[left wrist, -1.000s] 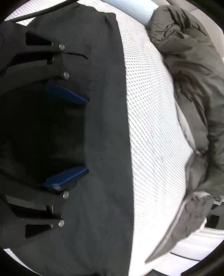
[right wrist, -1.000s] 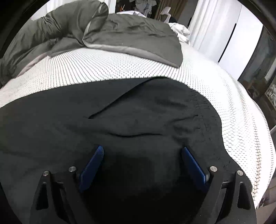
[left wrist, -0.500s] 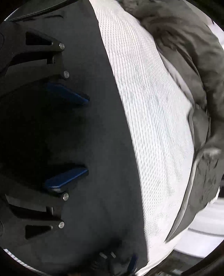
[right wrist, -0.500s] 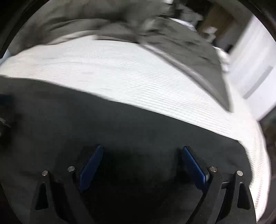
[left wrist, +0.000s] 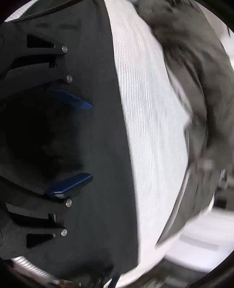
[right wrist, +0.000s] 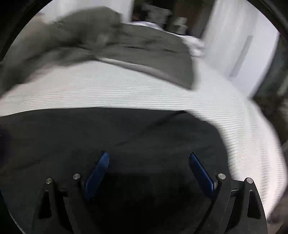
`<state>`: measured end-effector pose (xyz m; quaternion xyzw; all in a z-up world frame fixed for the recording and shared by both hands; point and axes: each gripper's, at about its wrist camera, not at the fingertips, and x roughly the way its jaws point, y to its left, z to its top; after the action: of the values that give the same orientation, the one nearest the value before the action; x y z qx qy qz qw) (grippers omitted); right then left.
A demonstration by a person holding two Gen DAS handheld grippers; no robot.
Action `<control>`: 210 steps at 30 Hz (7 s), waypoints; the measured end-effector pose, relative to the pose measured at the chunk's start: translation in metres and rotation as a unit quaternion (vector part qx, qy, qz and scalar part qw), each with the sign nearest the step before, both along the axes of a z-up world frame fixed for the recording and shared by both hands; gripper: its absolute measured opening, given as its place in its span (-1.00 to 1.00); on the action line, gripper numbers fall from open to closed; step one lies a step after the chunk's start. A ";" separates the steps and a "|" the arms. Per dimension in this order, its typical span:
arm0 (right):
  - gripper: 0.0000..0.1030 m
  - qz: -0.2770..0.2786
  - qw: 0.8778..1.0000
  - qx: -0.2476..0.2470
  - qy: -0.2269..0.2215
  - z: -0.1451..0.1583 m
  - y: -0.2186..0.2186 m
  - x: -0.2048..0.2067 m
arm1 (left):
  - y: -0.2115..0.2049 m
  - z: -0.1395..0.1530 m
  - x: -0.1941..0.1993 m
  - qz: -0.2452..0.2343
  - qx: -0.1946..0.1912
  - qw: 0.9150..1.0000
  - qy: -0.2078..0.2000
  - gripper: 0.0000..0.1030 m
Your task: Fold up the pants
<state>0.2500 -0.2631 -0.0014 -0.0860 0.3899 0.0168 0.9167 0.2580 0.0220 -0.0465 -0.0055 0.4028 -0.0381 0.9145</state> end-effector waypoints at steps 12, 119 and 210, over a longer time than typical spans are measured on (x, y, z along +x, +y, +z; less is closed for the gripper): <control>0.84 0.113 0.993 -0.028 0.034 -0.041 0.058 -0.071 | 0.040 -0.037 -0.053 0.006 0.091 0.995 0.030 0.68; 0.63 -0.088 0.995 -0.047 -0.002 -0.036 -0.122 -0.044 | 0.024 -0.036 -0.027 0.021 0.089 0.996 0.025 -0.09; -0.64 -0.064 0.922 0.373 -0.089 0.026 -0.205 -0.104 | -0.071 0.018 -0.120 -0.173 -0.031 0.983 -0.042 0.59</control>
<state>0.1458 -0.4677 0.0243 0.2857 0.2772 0.0948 0.9124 0.1379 -0.0495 -0.0285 0.0377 0.3573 -0.2086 0.9096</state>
